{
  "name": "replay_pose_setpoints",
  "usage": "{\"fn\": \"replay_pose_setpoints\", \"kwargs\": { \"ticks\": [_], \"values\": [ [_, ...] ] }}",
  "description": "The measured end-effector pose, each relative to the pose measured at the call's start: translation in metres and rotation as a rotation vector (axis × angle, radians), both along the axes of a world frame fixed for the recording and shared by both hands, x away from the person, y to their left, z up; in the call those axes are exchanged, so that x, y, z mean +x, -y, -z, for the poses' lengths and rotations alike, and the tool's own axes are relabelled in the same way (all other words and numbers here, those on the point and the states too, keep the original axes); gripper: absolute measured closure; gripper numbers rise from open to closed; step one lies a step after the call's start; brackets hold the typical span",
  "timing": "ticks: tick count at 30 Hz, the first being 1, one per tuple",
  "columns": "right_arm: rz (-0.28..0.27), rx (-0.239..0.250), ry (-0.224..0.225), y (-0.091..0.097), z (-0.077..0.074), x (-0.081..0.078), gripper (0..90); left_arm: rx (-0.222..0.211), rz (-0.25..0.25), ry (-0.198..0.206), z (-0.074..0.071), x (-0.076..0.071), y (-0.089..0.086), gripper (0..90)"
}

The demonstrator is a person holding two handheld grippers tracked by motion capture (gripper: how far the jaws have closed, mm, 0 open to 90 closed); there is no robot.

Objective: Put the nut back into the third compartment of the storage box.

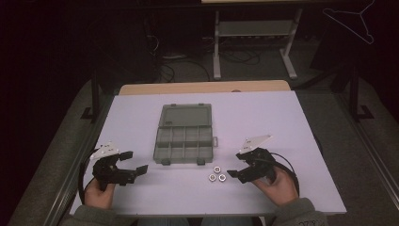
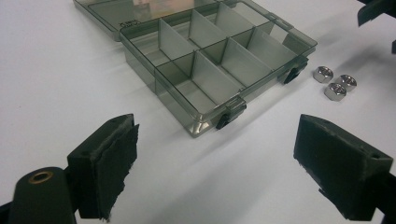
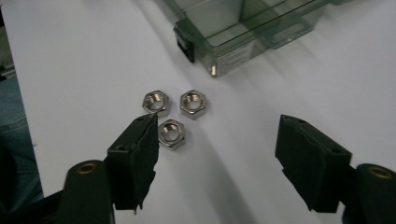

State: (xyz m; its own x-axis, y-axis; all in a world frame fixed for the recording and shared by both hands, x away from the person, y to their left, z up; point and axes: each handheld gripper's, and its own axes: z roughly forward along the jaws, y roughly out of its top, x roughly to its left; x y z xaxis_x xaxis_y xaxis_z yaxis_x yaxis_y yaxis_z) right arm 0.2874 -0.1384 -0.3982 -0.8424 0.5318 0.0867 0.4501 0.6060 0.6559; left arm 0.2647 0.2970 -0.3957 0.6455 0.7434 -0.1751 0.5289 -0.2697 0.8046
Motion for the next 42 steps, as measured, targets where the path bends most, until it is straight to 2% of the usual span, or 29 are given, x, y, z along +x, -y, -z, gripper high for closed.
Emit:
{"fn": "replay_pose_setpoints", "kwargs": {
  "ticks": [4,11,15,21,28,35,42],
  "values": [
    [-0.035,-0.03,-0.035,-0.013,0.003,0.001,36.8,0.006,0.002,0.002,0.0,0.0,0.001,12.8],
    [-0.105,-0.106,-0.055,-0.033,0.012,0.006,43.2,0.005,0.004,0.001,0.0,0.0,0.001,12.8],
    [-0.137,-0.13,-0.064,-0.041,0.016,0.007,48.1,0.005,0.006,0.001,0.0,0.0,0.001,12.8],
    [-0.151,-0.171,-0.082,-0.046,0.022,0.007,55.8,0.005,0.007,0.0,0.0,0.001,0.001,12.8],
    [-0.155,-0.224,-0.077,-0.05,0.026,0.007,62.5,0.008,0.012,-0.004,0.001,0.001,0.001,12.8],
    [-0.16,-0.251,-0.076,-0.055,0.028,0.006,68.1,0.006,0.013,-0.004,0.001,0.001,0.001,12.8],
    [-0.156,-0.26,-0.087,-0.056,0.027,0.007,69.4,0.005,0.013,-0.005,0.001,0.001,0.001,12.8]
  ]
}}
